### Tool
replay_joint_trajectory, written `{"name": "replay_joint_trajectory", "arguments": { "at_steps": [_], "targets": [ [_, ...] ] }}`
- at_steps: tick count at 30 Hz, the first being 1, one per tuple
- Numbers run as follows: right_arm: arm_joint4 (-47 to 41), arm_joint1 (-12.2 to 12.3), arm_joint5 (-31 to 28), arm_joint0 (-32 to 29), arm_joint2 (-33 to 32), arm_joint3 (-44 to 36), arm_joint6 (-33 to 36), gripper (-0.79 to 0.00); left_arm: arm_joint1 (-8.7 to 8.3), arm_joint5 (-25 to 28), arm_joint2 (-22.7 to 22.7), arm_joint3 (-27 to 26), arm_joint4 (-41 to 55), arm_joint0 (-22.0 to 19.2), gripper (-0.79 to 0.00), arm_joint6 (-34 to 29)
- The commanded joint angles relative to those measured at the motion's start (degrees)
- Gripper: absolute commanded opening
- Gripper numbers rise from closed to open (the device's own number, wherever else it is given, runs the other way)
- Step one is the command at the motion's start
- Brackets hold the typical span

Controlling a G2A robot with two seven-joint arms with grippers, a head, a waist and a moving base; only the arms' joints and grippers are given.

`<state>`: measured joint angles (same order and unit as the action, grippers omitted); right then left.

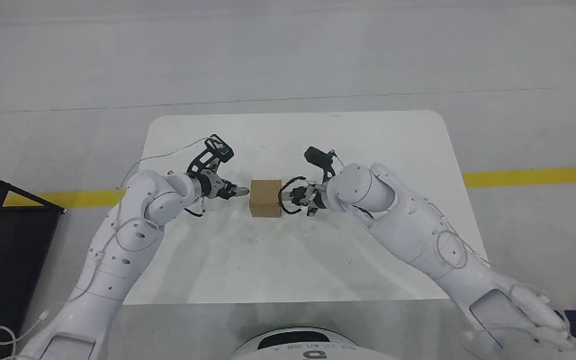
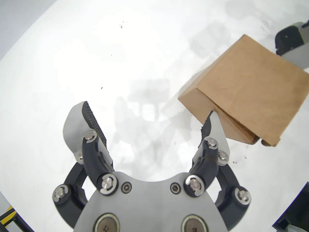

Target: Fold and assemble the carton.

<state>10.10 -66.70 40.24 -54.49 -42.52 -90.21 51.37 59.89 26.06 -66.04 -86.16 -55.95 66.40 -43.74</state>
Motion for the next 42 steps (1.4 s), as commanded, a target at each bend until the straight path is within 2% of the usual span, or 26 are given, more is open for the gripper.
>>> {"name": "replay_joint_trajectory", "arguments": {
  "at_steps": [1, 5, 15, 19, 24, 26, 28, 30, 34, 42],
  "targets": [
    [1.6, 0.5, -1.0, -0.5, 0.0, -1.6, 2.1, -0.197, 0.05, -0.3, 0.1, 0.6, -0.3, -0.5, 0.000, 0.4],
    [3.1, 1.9, -3.7, -2.6, -2.1, -5.5, 5.0, -0.194, 0.27, -0.9, 0.5, 1.3, 0.4, -1.5, 0.000, 1.1],
    [7.1, 4.8, -4.5, -10.7, -8.7, -14.4, 3.8, -0.160, 2.00, -1.9, 6.3, 4.7, 1.8, -5.9, 0.000, 1.6],
    [7.9, 5.3, -2.5, -12.6, -10.4, -15.7, 2.1, -0.148, 2.83, -2.8, 8.4, 6.6, 2.5, -8.1, 0.000, 2.1],
    [8.9, 4.9, 0.1, -12.3, -9.4, -15.2, -0.2, -0.126, 3.45, -3.5, 9.3, 8.6, 3.3, -9.4, 0.000, 4.3],
    [4.6, 4.3, 0.9, -11.4, -10.3, -12.9, -1.5, -0.151, 3.45, -3.3, 8.9, 8.7, 3.6, -9.5, 0.000, 5.1],
    [-1.5, 3.5, 1.2, -10.6, -11.9, -10.0, -3.9, -0.191, 3.23, -2.7, 8.0, 8.0, 4.0, -9.1, 0.000, 5.4],
    [-4.8, 2.9, 0.5, -9.9, -12.1, -7.9, -5.7, -0.188, 2.77, -1.8, 6.7, 6.9, 3.8, -8.1, 0.000, 4.8],
    [-6.8, 1.8, 4.1, -6.8, -10.6, -3.8, -7.3, -0.191, 1.32, 2.3, 2.5, 2.9, 3.9, -4.8, 0.000, 3.3],
    [-11.2, -0.2, 6.0, -0.1, -7.3, 4.1, -6.4, -0.252, -1.65, 14.0, -5.3, -6.1, 0.7, 3.5, 0.000, 1.6]
  ]
}}
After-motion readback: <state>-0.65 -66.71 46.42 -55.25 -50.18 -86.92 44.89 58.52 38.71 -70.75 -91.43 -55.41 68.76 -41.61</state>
